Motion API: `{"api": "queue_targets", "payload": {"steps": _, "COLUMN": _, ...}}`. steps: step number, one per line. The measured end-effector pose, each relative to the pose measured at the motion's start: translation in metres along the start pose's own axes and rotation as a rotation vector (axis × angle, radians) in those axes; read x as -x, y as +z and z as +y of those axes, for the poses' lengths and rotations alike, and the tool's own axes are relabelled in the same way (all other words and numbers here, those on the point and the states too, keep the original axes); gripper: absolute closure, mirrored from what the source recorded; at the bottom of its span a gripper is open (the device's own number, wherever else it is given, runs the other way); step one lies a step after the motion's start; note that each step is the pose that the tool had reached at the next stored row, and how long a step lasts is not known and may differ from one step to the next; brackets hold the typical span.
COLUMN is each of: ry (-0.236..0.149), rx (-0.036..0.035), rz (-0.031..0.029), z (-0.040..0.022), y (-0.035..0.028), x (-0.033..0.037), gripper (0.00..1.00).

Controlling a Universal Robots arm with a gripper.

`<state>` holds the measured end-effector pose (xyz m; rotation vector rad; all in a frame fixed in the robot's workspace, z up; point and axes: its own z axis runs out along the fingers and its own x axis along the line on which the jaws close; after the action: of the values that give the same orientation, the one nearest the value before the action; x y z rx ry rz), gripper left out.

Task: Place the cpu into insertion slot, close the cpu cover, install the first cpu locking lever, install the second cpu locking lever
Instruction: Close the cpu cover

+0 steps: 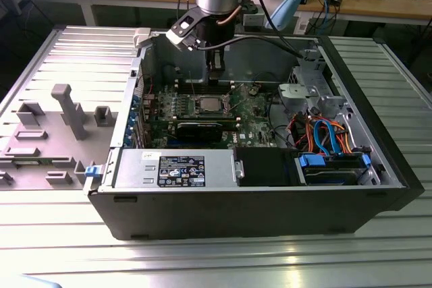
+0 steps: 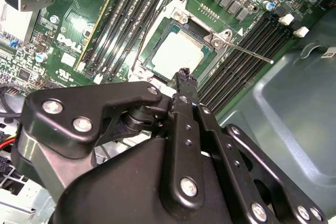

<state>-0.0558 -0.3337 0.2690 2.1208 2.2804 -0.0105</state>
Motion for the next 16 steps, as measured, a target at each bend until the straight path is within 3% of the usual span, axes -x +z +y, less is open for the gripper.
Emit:
{"api": "queue_targets", "payload": {"steps": 7, "ry": 0.000, "rx": 0.0000, "rz": 0.0000, "z": 0.0048, "y": 0.0001, "x": 0.0004, "gripper": 0.89}}
{"api": "queue_targets", "payload": {"steps": 16, "ry": 0.000, "rx": 0.0000, "rz": 0.0000, "z": 0.0054, "y": 0.0001, "x": 0.0004, "gripper": 0.89}}
